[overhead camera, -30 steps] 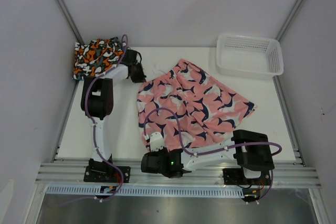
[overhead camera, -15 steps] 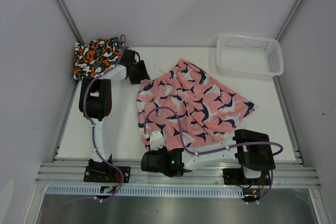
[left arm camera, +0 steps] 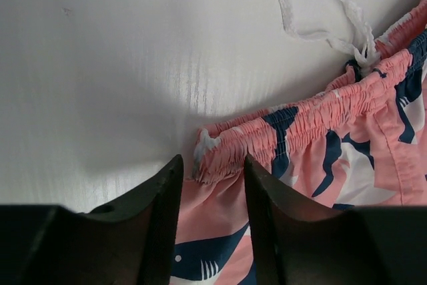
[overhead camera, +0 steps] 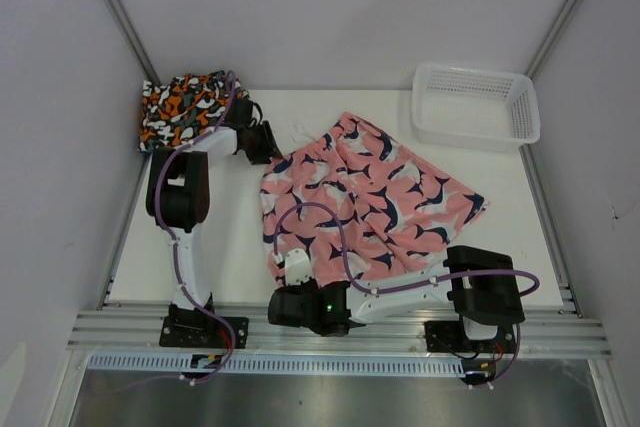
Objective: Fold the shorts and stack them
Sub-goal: Fold the shorts
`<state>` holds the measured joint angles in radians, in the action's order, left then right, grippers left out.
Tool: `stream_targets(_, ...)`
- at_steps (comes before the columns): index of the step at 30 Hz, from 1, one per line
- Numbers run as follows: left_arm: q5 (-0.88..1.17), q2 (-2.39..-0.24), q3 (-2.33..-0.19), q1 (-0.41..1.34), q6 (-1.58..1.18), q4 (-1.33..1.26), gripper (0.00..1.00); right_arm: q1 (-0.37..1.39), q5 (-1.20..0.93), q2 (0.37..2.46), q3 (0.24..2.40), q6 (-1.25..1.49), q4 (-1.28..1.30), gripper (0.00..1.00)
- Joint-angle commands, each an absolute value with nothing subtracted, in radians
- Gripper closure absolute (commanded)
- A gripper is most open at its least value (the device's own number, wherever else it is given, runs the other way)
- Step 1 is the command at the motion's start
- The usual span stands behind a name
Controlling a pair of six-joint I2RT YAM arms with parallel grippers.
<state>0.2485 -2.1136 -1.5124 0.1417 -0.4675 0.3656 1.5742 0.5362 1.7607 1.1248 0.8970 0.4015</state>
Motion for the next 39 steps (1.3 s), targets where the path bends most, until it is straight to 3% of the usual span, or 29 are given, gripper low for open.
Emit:
stream_targets(1, 0.281, -2.108, -1.517, 0.141, -0.448, 0.360, 0.57, 1.574, 0.561, 1.724, 1.123, 0.902, 0.367, 1.00)
stream_targets(3, 0.279, -2.129, -1.545, 0.143, -0.446, 0.367, 0.60, 1.574, 0.563, 1.721, 1.123, 0.902, 0.367, 1.00)
stream_targets(6, 0.275, -2.164, -1.586, 0.144, -0.443, 0.393, 0.73, 1.577, 0.563, 1.715, 1.121, 0.899, 0.368, 1.00)
stream_targets(10, 0.252, -2.178, -1.605, 0.146, -0.449, 0.410, 1.00, 1.589, 0.554, 1.706, 1.121, 0.853, 0.339, 1.00)
stream_targets(26, -0.179, -1.899, -1.513, 0.040, -0.627, 0.630, 1.00, 1.681, 0.405, 1.876, 1.469, 0.548, 0.330, 1.00)
stream_targets(31, -0.166, -1.818, -1.444, 0.006, -0.696, 0.635, 1.00, 1.680, 0.400, 1.844, 1.470, 0.549, 0.337, 1.00)
stream_targets(39, -0.124, -1.824, -1.535, 0.006, -0.758, 0.751, 1.00, 1.582, 0.457, 1.657, 1.387, 0.575, 0.442, 1.00)
